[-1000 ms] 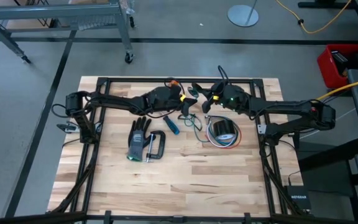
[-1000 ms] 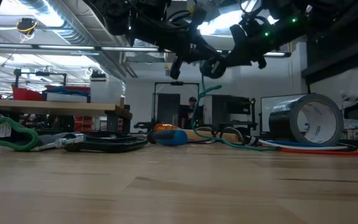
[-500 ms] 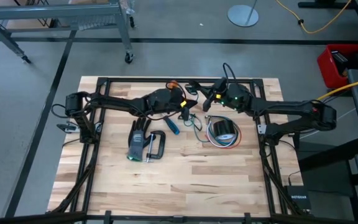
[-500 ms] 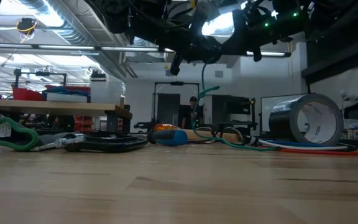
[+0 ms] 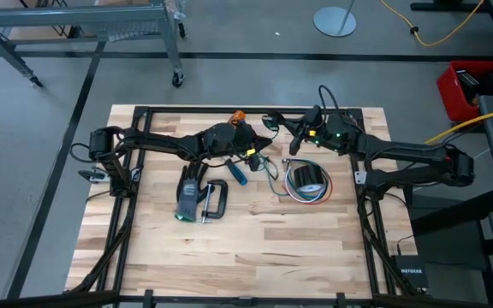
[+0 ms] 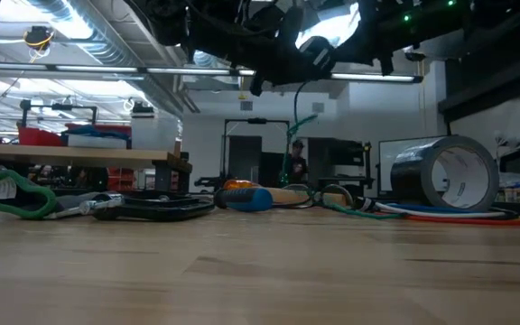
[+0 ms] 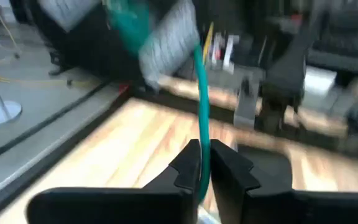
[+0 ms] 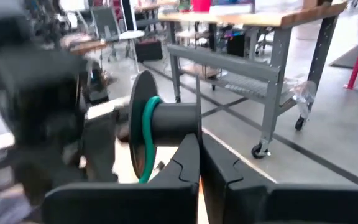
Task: Coil cords
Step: Coil the green wire onto the spool
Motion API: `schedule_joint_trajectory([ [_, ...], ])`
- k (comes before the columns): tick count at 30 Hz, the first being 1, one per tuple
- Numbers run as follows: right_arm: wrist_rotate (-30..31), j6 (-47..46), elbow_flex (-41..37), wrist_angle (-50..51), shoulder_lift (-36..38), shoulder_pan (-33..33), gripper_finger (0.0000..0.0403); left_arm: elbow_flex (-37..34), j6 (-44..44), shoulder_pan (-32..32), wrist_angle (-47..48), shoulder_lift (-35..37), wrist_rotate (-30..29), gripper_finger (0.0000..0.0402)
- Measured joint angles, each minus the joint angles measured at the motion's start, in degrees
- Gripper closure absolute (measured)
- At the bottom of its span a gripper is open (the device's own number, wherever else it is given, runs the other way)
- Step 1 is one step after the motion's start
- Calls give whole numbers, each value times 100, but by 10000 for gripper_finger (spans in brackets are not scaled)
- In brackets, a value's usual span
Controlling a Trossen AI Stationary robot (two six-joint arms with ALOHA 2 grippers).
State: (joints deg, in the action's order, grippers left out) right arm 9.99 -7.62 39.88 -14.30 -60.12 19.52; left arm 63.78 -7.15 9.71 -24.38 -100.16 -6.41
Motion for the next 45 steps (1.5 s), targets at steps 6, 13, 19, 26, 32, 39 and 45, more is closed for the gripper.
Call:
schedule_joint_trajectory([
  [6, -3, -2, 13, 22, 83, 6, 402, -13, 444, -56, 34, -22, 10, 328],
  [13, -6, 0, 13, 54, 228, 6, 402, -12, 725, -122, 119, -22, -9, 309],
  [19, -17, 35, 13, 65, 448, 3, 402, -12, 729, -125, 462, -22, -20, 318],
  [26, -47, 50, 11, 83, 612, 1, 402, -12, 726, -126, 454, -22, -20, 348],
  [32, -45, 61, 9, 132, 615, 1, 402, -12, 715, -124, 457, -22, -20, 396],
  [39, -45, 66, 9, 264, 612, 1, 402, -8, 696, -126, 464, -22, -22, 399],
  [45, -51, 187, 7, 854, 730, 1, 402, -5, 515, -126, 783, -17, -353, 400],
])
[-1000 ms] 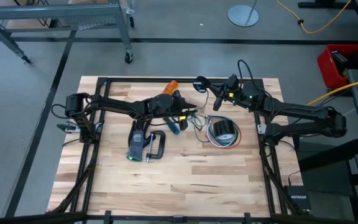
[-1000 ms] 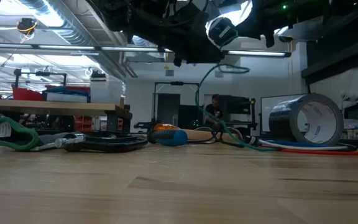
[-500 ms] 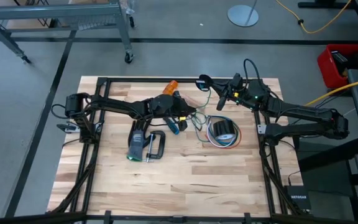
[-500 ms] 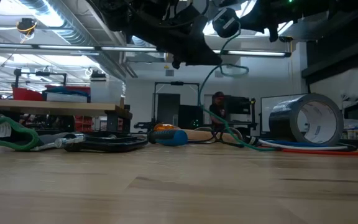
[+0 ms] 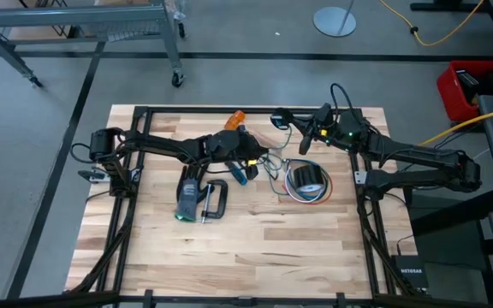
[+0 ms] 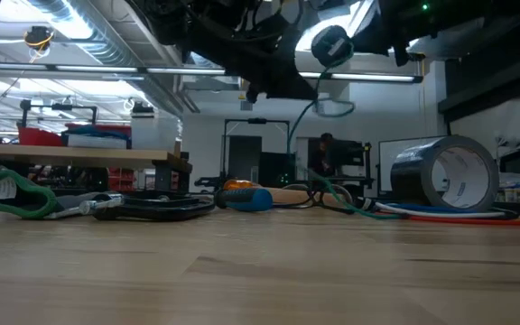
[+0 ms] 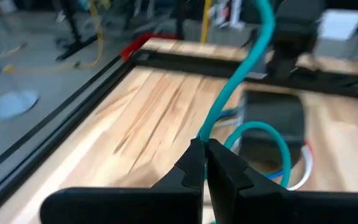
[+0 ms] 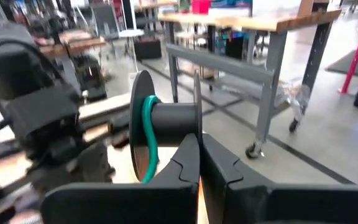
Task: Coil cords
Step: Coil the green wire onto the spool
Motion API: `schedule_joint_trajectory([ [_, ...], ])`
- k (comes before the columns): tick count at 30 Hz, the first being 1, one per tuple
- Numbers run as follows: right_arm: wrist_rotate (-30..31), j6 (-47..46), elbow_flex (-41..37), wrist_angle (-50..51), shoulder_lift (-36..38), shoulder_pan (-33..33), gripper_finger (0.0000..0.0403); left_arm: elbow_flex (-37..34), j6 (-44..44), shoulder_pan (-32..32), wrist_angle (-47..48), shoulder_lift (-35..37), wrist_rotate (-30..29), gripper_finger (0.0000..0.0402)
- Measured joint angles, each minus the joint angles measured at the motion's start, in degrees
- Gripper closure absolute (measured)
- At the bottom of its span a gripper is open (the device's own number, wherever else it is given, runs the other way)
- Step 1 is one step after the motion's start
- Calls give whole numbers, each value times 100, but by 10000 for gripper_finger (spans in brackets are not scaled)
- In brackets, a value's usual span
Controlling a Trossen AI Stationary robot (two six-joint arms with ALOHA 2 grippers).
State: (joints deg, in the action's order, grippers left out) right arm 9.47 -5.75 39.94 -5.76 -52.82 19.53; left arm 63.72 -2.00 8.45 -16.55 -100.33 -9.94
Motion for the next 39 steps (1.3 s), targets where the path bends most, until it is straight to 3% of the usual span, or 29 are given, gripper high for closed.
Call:
schedule_joint_trajectory([
  [7, -108, 15, -4, 1007, 462, 0, 402, 2, -368, 8, 664, 1, -634, 401],
  [13, -988, -32, -9, 1591, 749, -2, 402, 9, -450, 144, 633, 7, -811, 401],
  [20, -2418, -154, -7, 1798, 642, -7, 402, 2, -498, 372, 649, 7, -891, 400],
  [22, -2515, -163, -7, 1860, 556, -9, 402, 2, -580, 413, 657, 7, -882, 400],
  [30, -1919, -112, -9, 1932, 273, -7, 402, 2, -863, 414, 657, 42, -180, 401],
  [36, -528, 163, -9, 1851, 269, -1, 402, 2, -1436, 347, 653, 48, 746, 401],
  [39, -282, 175, -9, 1577, 269, 0, 402, 2, -1317, 224, 621, 48, 959, 401],
])
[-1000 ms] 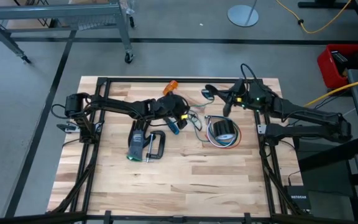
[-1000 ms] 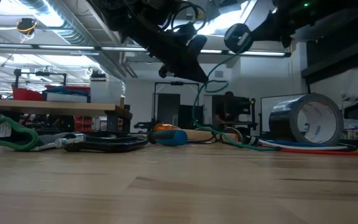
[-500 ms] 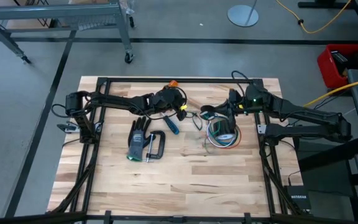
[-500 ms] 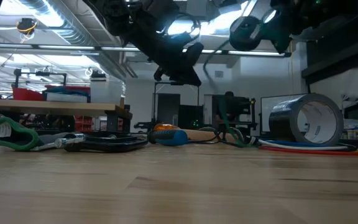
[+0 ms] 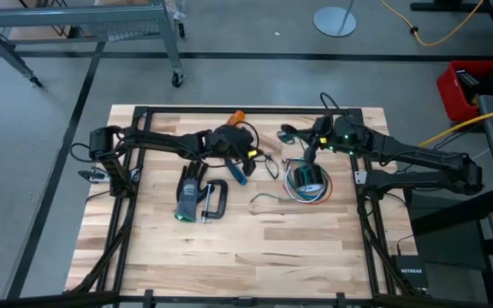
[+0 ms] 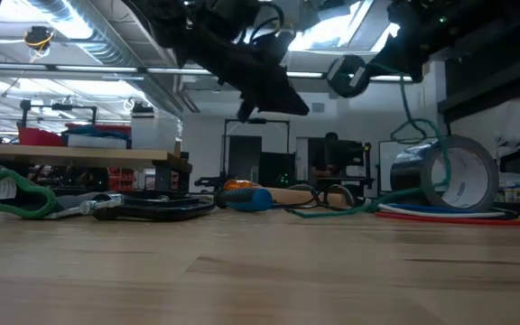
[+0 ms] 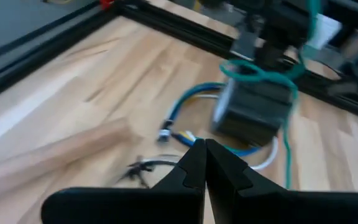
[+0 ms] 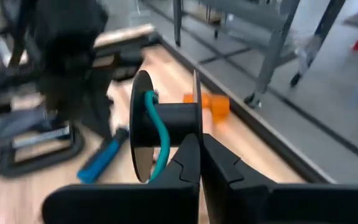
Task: Coil cords
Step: Coil the green wire onto the spool
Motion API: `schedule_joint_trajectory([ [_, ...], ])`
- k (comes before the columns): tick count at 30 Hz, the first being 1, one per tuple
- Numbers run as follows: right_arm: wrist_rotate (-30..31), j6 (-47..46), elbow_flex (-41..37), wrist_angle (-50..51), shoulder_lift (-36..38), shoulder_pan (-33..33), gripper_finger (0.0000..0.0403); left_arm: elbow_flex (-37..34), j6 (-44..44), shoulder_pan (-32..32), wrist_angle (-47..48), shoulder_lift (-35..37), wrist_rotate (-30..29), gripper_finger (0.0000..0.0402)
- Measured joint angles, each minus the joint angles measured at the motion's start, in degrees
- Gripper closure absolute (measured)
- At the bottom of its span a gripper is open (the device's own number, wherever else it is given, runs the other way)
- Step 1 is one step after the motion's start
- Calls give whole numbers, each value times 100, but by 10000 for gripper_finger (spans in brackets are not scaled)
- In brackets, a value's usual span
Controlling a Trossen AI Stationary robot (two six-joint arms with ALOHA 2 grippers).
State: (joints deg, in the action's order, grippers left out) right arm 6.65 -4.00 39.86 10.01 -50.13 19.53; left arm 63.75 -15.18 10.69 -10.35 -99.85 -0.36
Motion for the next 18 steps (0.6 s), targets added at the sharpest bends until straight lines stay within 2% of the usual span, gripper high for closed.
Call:
schedule_joint_trajectory([
  [4, -204, 28, 0, -618, 0, 0, 402, 0, 386, -210, -348, -9, 23, 379],
  [8, -275, 145, 1, -1105, 0, 0, 402, 0, 633, -368, -787, -33, 14, 333],
  [13, -280, 148, 0, -1571, 0, -2, 402, 0, 992, -476, -1380, -36, -304, 277],
  [18, -667, 140, 0, -2150, 0, -2, 402, 0, 1592, -477, -2122, -166, -396, 256],
])
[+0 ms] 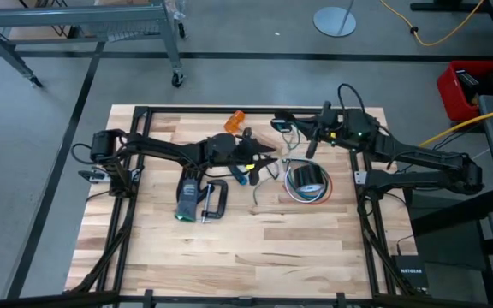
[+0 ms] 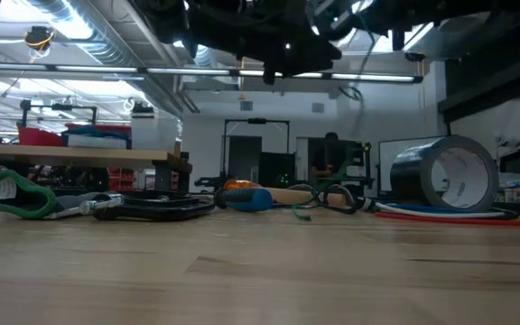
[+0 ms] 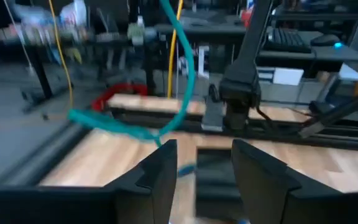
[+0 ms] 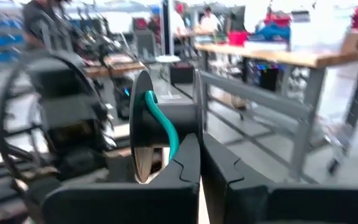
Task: Coil cords
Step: Coil the green wire onto the spool
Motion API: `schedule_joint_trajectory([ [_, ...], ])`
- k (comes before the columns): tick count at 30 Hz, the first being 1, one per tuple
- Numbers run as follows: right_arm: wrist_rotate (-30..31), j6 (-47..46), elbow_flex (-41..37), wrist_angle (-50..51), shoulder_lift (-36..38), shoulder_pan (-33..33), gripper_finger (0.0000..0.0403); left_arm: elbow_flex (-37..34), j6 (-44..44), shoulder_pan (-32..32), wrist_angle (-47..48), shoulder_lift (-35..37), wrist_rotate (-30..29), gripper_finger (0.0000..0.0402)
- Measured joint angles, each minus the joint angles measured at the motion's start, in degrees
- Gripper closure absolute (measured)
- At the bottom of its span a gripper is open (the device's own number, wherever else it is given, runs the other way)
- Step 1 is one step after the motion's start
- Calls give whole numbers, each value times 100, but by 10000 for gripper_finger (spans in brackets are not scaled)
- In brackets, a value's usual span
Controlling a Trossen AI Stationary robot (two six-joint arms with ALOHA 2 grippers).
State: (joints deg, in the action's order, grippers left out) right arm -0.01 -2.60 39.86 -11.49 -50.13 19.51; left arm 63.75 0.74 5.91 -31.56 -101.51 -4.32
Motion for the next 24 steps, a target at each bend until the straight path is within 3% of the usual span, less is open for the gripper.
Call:
schedule_joint_trajectory([
  [6, -216, -6, 2, -466, 0, -2, 402, 0, 116, 20, -696, -341, 4, 254],
  [24, -166, -6, 2, -992, -1, 0, 402, -2, -228, -164, -943, -783, 103, 254],
])
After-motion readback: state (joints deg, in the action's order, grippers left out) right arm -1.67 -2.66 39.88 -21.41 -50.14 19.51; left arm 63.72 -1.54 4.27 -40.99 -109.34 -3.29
